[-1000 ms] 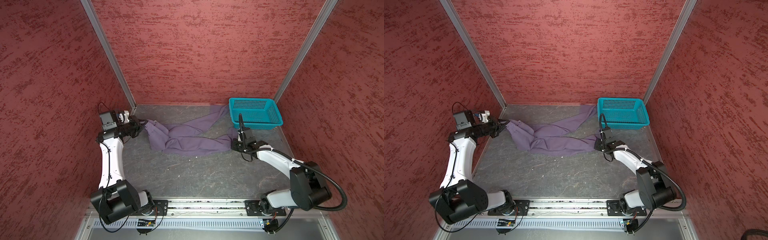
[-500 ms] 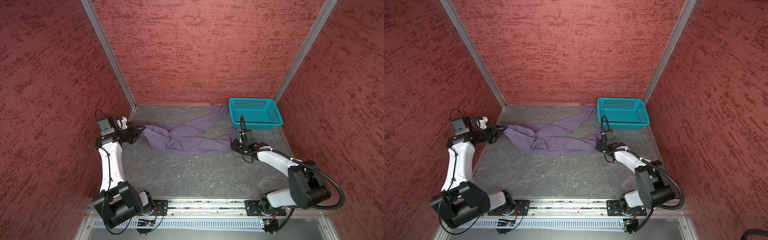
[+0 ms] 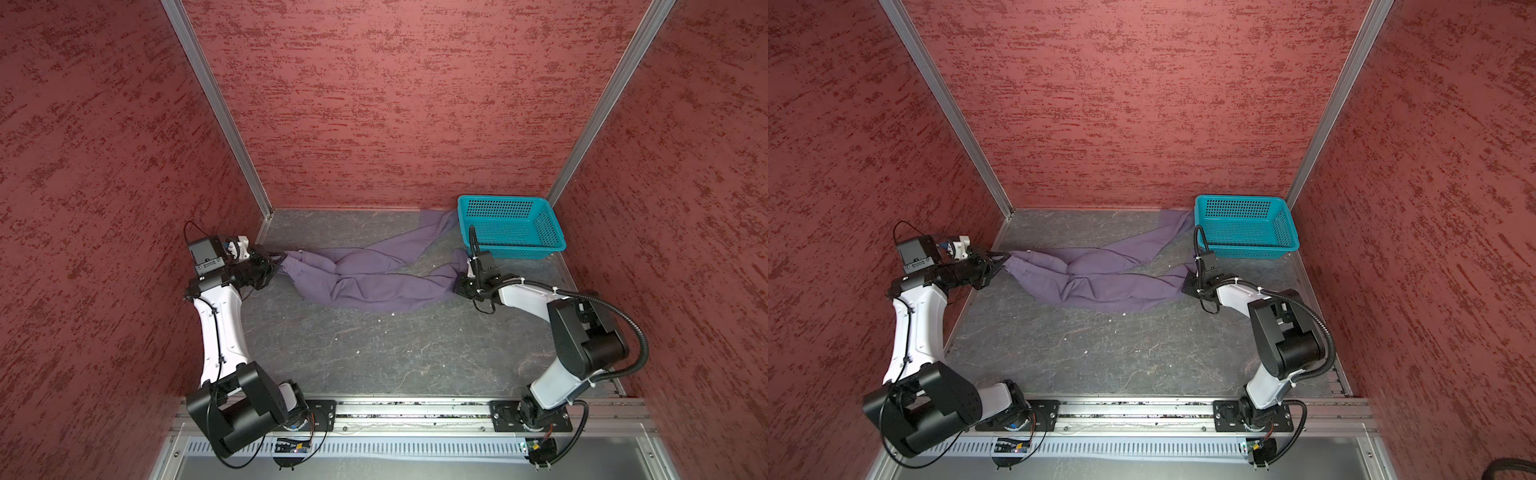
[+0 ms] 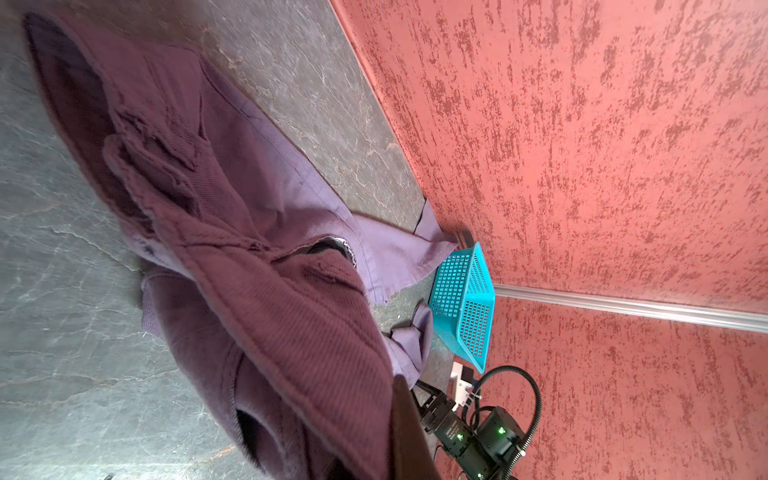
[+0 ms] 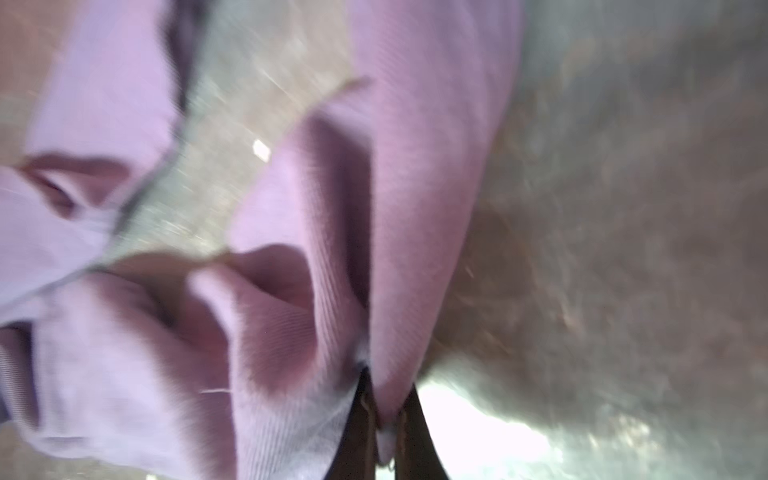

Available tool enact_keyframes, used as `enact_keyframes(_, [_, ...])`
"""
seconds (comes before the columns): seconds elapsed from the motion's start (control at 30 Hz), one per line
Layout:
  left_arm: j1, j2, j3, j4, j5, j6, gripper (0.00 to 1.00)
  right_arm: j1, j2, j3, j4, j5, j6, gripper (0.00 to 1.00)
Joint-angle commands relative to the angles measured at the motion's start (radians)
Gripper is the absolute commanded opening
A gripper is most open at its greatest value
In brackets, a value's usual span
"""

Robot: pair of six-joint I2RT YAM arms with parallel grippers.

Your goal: Fold and stack the trousers

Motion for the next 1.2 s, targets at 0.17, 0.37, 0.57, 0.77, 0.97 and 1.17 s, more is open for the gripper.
enact_keyframes(0.17, [0.158,-0.043,-0.026,-0.004,-0.035,-0.088,0.00,-0.006,-0.383,0.126,-0.158,0.401,-0.172,0.00])
enact_keyframes(0.37, [0.224,-0.047,-0.155,0.107,0.012,-0.170,0.00,-0.110,-0.644,0.000,-0.295,0.636,-0.115,0.00])
enact_keyframes(0.57, [0.207,-0.052,-0.239,0.113,0.003,-0.137,0.00,-0.295,-0.791,-0.211,-0.325,0.526,0.031,0.00])
enact_keyframes(0.77, [0.227,-0.033,-0.319,0.093,-0.073,-0.073,0.00,-0.552,-0.769,-0.377,-0.201,0.293,0.074,0.00])
enact_keyframes(0.97, [0.294,-0.039,-0.384,0.052,-0.169,-0.071,0.00,-0.718,-0.708,-0.461,-0.120,0.138,0.103,0.05])
enact_keyframes(1.17, [0.393,-0.046,-0.480,0.040,-0.172,-0.100,0.25,-0.750,-0.695,-0.491,-0.026,0.053,0.114,0.37])
